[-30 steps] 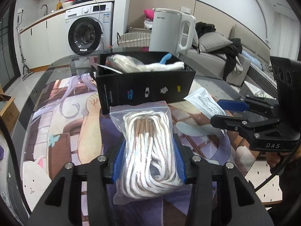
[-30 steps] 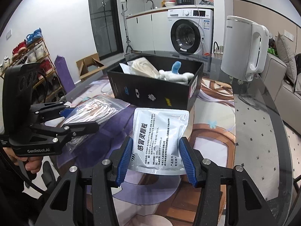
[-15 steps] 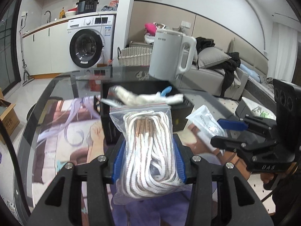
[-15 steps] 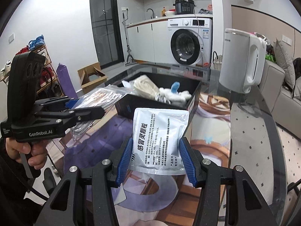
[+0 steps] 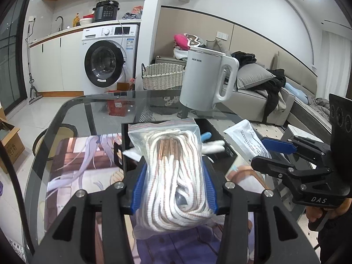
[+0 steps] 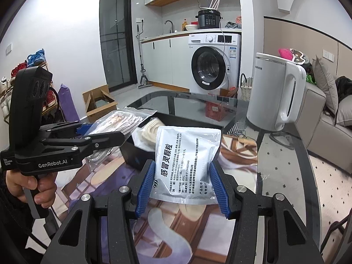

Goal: Organize soft objects
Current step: 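Lift the sachet and rope bag with both grippers and carry them over the box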

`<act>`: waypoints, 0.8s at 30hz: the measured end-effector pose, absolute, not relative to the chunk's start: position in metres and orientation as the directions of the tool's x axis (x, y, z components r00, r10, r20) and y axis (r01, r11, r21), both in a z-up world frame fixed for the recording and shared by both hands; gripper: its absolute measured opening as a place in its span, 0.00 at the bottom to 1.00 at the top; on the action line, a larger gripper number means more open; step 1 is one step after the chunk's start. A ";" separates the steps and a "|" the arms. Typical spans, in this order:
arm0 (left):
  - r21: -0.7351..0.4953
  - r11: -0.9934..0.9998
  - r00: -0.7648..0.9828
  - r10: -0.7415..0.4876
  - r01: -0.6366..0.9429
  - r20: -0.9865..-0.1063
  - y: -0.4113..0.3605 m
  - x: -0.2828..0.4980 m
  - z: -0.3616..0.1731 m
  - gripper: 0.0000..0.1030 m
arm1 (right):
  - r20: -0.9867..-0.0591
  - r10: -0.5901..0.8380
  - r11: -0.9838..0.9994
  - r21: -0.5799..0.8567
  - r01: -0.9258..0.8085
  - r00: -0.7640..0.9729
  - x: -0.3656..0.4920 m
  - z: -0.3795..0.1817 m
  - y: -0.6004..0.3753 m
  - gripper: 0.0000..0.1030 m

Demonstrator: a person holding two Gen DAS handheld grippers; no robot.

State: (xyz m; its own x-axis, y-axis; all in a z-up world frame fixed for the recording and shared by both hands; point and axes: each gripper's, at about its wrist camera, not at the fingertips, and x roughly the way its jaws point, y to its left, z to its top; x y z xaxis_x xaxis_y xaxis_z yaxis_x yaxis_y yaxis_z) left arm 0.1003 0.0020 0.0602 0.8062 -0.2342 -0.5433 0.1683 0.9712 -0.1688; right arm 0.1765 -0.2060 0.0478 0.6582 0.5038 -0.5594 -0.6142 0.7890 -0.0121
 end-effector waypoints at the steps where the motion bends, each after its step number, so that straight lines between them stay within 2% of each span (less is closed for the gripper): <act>1: -0.168 0.972 0.806 -0.232 0.167 -0.544 0.003 0.103 0.060 0.44 | -0.557 0.505 0.789 -0.013 -0.615 0.660 0.178 0.049 -0.205 0.50; 24: -0.125 0.982 0.817 -0.186 0.141 -0.546 0.006 0.153 0.063 0.44 | -0.564 0.510 0.775 -0.027 -0.632 0.649 0.220 0.051 -0.178 0.50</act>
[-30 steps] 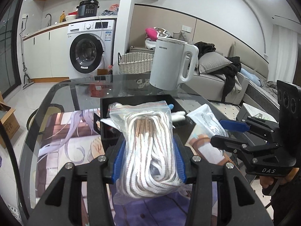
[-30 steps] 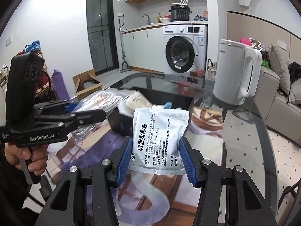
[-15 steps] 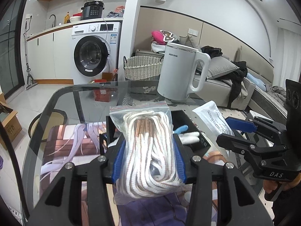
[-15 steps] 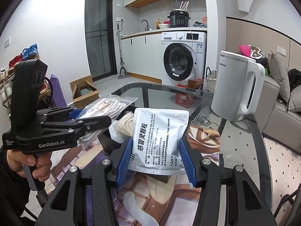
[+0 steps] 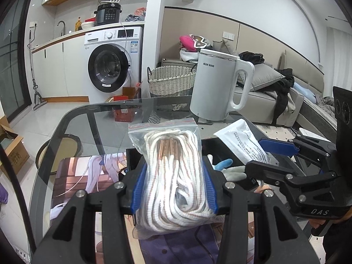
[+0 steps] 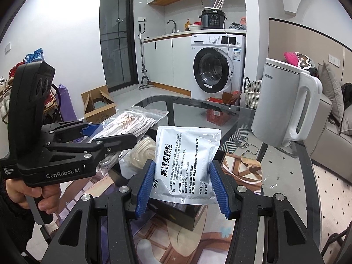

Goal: Organize soft objects
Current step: 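Lift the sachet and rope bag with both grippers and carry them over the box, then open both grippers to drop the sachet and rope bag into the box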

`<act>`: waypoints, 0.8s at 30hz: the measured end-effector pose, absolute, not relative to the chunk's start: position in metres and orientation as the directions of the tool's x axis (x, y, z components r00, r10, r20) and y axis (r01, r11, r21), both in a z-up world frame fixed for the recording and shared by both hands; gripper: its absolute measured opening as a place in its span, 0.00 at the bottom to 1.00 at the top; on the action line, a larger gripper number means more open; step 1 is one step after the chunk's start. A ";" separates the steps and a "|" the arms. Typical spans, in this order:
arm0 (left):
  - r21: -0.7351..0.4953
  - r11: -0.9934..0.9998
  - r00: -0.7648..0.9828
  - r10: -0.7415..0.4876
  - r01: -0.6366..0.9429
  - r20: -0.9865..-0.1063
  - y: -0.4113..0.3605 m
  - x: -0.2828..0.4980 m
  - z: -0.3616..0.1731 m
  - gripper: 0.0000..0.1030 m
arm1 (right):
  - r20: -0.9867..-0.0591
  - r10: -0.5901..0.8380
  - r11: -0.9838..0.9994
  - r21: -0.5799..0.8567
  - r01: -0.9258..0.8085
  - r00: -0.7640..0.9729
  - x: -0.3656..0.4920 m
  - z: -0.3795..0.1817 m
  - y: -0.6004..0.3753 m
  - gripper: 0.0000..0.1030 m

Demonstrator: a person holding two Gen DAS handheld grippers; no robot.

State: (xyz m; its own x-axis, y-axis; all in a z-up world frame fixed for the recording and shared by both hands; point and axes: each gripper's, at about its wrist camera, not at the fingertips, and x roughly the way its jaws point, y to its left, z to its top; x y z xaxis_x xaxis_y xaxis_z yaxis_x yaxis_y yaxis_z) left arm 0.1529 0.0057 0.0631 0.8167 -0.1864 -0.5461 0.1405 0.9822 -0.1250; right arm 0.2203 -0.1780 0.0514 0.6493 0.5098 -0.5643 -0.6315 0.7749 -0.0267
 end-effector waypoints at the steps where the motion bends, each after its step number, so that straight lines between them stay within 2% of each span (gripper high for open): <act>1: -0.123 0.983 0.816 -0.184 0.139 -0.548 0.006 0.155 0.062 0.44 | -0.567 0.510 0.773 -0.027 -0.634 0.646 0.222 0.050 -0.176 0.50; 24: -0.098 0.984 0.798 -0.178 0.148 -0.576 0.001 0.175 0.048 0.44 | -0.660 0.470 0.756 -0.040 -0.653 0.585 0.269 0.018 -0.138 0.50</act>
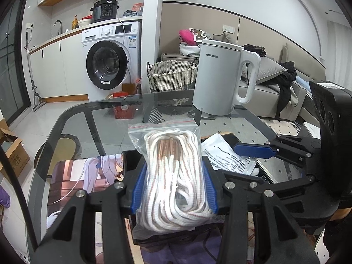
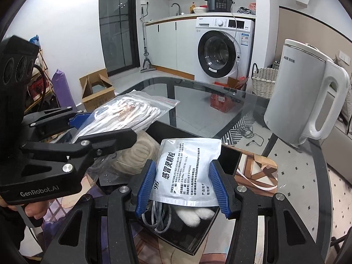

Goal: Organize soft objects
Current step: 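Open both grippers to drop the sachet and rope bag into the box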

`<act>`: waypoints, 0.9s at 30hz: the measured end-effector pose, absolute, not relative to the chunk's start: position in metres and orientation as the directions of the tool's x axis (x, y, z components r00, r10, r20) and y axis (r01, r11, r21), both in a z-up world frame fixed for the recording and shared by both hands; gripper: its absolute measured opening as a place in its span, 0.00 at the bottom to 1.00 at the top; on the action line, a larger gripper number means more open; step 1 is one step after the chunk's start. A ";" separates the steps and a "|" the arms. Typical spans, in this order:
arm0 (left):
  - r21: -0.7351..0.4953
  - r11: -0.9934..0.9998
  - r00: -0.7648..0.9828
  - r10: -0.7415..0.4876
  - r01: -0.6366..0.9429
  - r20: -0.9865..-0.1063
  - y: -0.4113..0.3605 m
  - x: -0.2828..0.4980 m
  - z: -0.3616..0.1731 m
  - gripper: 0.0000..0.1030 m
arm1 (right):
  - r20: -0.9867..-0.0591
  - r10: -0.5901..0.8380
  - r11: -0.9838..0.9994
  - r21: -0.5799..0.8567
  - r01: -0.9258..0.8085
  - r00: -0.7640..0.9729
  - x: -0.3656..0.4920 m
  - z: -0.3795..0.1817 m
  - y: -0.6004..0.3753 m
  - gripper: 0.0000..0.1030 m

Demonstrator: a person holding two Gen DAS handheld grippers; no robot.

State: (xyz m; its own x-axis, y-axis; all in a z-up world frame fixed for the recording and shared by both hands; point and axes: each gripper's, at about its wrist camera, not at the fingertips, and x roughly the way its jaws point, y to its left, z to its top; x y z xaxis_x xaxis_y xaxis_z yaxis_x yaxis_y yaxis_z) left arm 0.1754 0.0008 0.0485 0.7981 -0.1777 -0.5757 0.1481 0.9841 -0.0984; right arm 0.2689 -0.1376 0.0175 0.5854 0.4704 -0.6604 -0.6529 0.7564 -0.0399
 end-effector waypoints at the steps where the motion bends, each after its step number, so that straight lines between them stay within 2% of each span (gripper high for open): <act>1: -0.099 0.984 0.797 -0.180 0.150 -0.576 0.000 0.176 0.048 0.44 | -0.667 0.470 0.754 -0.037 -0.655 0.578 0.269 0.016 -0.137 0.50; 3: -0.100 0.983 0.795 -0.183 0.154 -0.578 -0.001 0.177 0.047 0.44 | -0.693 0.470 0.748 -0.015 -0.663 0.547 0.274 0.009 -0.134 0.49; 10: -0.096 0.981 0.787 -0.192 0.168 -0.587 -0.005 0.178 0.045 0.44 | -0.699 0.467 0.741 -0.024 -0.671 0.541 0.276 0.006 -0.131 0.49; 18: -0.092 0.979 0.775 -0.201 0.183 -0.600 -0.009 0.179 0.043 0.44 | -0.653 0.466 0.751 -0.064 -0.657 0.597 0.261 0.020 -0.148 0.52; 20: -0.089 0.979 0.776 -0.200 0.183 -0.599 -0.010 0.179 0.042 0.44 | -0.652 0.449 0.760 -0.081 -0.645 0.611 0.259 0.023 -0.155 0.54; 22: -0.097 0.977 0.765 -0.207 0.187 -0.610 -0.011 0.180 0.040 0.45 | -0.644 0.439 0.769 -0.091 -0.633 0.626 0.258 0.025 -0.162 0.60; 27: -0.071 0.978 0.759 -0.198 0.197 -0.620 -0.018 0.177 0.038 0.45 | -0.639 0.428 0.783 -0.090 -0.615 0.639 0.255 0.028 -0.177 0.62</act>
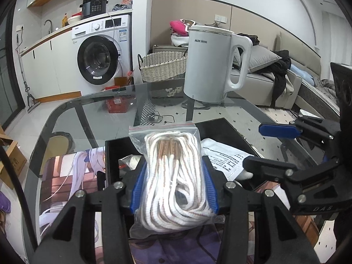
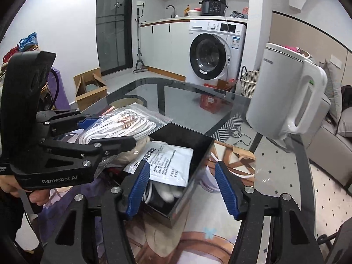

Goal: Organize soft objects

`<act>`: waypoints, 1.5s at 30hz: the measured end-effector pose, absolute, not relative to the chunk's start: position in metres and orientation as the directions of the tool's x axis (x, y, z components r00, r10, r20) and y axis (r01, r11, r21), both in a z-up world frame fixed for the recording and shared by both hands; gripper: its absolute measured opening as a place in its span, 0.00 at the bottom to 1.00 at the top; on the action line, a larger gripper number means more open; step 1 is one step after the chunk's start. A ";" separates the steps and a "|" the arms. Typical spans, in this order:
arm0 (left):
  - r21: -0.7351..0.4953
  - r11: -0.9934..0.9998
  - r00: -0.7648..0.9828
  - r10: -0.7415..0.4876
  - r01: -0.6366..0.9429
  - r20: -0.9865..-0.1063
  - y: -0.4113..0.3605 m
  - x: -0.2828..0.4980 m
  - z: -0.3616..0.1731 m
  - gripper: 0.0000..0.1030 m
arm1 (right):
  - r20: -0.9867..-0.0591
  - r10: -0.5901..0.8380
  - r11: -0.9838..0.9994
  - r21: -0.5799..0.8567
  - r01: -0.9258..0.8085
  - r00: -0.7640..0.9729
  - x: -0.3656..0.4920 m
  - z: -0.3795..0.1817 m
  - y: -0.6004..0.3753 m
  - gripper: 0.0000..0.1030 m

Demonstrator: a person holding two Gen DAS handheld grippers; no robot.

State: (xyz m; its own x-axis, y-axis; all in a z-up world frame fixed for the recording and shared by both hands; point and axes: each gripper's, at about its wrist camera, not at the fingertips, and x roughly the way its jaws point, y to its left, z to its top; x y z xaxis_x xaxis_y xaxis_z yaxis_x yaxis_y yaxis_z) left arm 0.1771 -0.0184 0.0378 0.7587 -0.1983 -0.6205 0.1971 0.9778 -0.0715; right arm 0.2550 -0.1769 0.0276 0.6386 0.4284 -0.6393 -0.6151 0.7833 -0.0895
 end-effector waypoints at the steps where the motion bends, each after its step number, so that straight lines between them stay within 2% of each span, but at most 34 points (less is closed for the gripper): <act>1: -0.061 0.978 0.757 -0.194 0.200 -0.624 -0.021 0.177 0.037 0.45 | -0.638 0.430 0.783 -0.089 -0.615 0.639 0.254 0.028 -0.179 0.63; 10: -0.035 0.978 0.728 -0.176 0.204 -0.663 -0.028 0.184 0.025 0.47 | -0.633 0.431 0.786 -0.087 -0.612 0.643 0.249 0.031 -0.187 0.64; 17: -0.075 0.980 0.723 -0.189 0.187 -0.665 -0.023 0.186 0.024 0.50 | -0.630 0.431 0.792 -0.080 -0.606 0.646 0.244 0.030 -0.189 0.64; 20: -0.084 0.979 0.727 -0.194 0.185 -0.659 -0.023 0.181 0.026 0.63 | -0.619 0.441 0.791 -0.073 -0.607 0.650 0.240 0.031 -0.192 0.72; 22: -0.098 0.977 0.735 -0.209 0.191 -0.646 -0.022 0.176 0.029 0.80 | -0.605 0.451 0.790 -0.072 -0.609 0.656 0.236 0.034 -0.194 0.79; 24: -0.088 0.980 0.750 -0.192 0.176 -0.633 -0.022 0.170 0.033 0.92 | -0.591 0.458 0.786 -0.078 -0.613 0.664 0.231 0.036 -0.195 0.81; 28: -0.095 0.978 0.773 -0.203 0.184 -0.601 -0.022 0.156 0.043 1.00 | -0.570 0.469 0.784 -0.083 -0.615 0.675 0.225 0.041 -0.198 0.83; 32: -0.083 0.982 0.797 -0.184 0.167 -0.576 -0.020 0.142 0.048 1.00 | -0.552 0.472 0.788 -0.085 -0.610 0.687 0.217 0.046 -0.201 0.88; 37: -0.089 0.984 0.811 -0.175 0.152 -0.559 -0.013 0.124 0.051 1.00 | -0.528 0.477 0.794 -0.083 -0.602 0.702 0.211 0.047 -0.204 0.98; 45: -0.094 0.990 0.832 -0.142 0.108 -0.536 -0.001 0.101 0.046 1.00 | -0.510 0.491 0.798 -0.063 -0.600 0.706 0.199 0.035 -0.205 0.99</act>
